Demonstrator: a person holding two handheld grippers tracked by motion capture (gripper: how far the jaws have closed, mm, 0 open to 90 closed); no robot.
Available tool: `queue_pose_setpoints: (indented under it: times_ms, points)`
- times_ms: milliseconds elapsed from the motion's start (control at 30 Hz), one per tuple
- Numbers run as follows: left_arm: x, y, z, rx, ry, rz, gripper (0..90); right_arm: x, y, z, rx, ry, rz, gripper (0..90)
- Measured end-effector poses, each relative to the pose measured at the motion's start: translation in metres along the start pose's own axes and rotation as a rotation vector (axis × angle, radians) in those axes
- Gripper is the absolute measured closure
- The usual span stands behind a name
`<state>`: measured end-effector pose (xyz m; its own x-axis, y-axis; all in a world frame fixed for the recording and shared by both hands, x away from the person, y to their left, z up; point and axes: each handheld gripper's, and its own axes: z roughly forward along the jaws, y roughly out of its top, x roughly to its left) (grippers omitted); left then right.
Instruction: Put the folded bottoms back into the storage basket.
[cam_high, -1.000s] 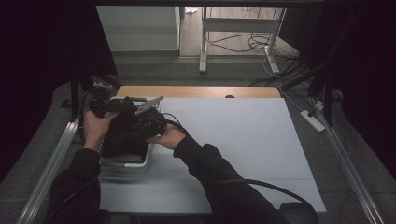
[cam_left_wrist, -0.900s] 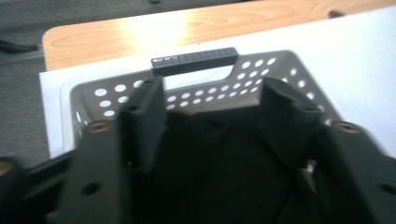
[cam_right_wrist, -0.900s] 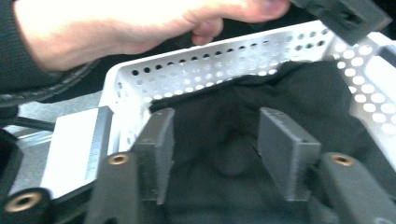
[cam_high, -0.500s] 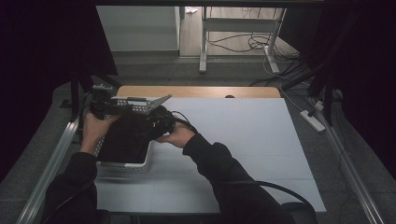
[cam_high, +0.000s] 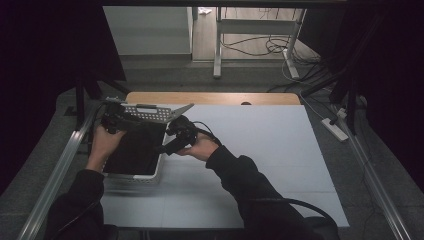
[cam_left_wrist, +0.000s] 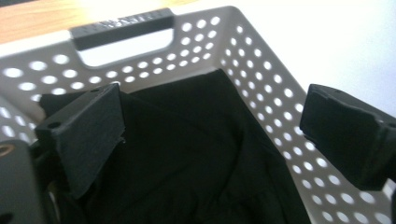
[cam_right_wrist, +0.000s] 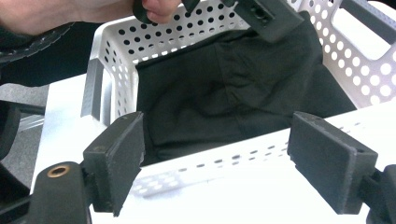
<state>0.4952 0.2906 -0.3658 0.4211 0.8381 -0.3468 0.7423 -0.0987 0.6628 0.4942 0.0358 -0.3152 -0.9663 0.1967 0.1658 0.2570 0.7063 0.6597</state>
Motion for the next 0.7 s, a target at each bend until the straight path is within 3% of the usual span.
queue_pose_setpoints:
  times_ms: [400,700]
  points:
    - [-0.016,-0.007,0.005,-0.008,-0.053,0.018,0.4,0.000,-0.017,-0.012,0.018,0.011,0.012,14.6]
    - [-0.025,-0.015,0.005,0.001,-0.065,0.028,0.0,0.001,-0.030,-0.022,0.026,0.012,0.023,11.0]
